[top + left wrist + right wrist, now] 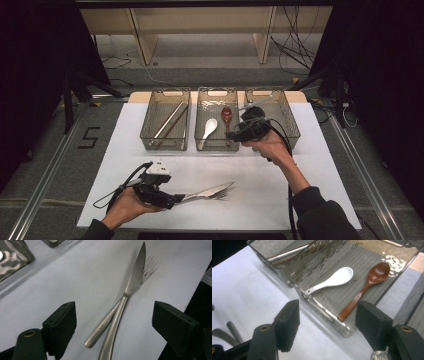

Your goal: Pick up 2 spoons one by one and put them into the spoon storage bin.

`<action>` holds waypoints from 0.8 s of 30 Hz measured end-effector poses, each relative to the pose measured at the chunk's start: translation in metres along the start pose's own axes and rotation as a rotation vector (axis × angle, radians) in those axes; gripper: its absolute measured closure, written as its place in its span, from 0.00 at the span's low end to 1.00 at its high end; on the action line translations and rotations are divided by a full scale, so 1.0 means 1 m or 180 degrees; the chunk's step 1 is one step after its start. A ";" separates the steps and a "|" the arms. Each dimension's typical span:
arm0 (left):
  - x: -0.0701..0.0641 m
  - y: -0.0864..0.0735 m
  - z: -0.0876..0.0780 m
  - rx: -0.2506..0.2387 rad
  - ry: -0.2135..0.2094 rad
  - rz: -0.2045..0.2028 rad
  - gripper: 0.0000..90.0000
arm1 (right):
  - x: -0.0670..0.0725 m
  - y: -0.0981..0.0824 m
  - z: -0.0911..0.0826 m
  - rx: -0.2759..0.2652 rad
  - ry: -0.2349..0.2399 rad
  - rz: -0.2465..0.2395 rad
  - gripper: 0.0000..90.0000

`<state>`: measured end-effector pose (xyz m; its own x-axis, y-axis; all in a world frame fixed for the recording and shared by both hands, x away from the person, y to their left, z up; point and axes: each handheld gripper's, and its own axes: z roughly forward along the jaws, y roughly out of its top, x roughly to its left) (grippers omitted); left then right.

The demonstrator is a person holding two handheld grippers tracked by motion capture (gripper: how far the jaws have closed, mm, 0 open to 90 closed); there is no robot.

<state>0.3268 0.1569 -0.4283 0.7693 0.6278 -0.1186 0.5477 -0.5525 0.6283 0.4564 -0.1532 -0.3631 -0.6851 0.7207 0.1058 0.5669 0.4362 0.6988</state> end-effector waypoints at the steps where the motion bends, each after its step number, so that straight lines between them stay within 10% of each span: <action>1: -0.001 0.000 0.001 0.0019 -0.0015 -0.0009 0.21 | 0.001 -0.004 -0.004 -0.0032 0.0017 0.0000 0.40; 24: -0.011 -0.002 0.015 0.0502 0.0005 0.0111 0.26 | 0.018 -0.088 -0.040 -0.0261 0.0164 -0.0027 0.36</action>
<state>0.3223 0.1426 -0.4396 0.7883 0.6075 -0.0976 0.5656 -0.6531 0.5035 0.3758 -0.2006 -0.3943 -0.7134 0.6877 0.1345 0.5231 0.3950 0.7552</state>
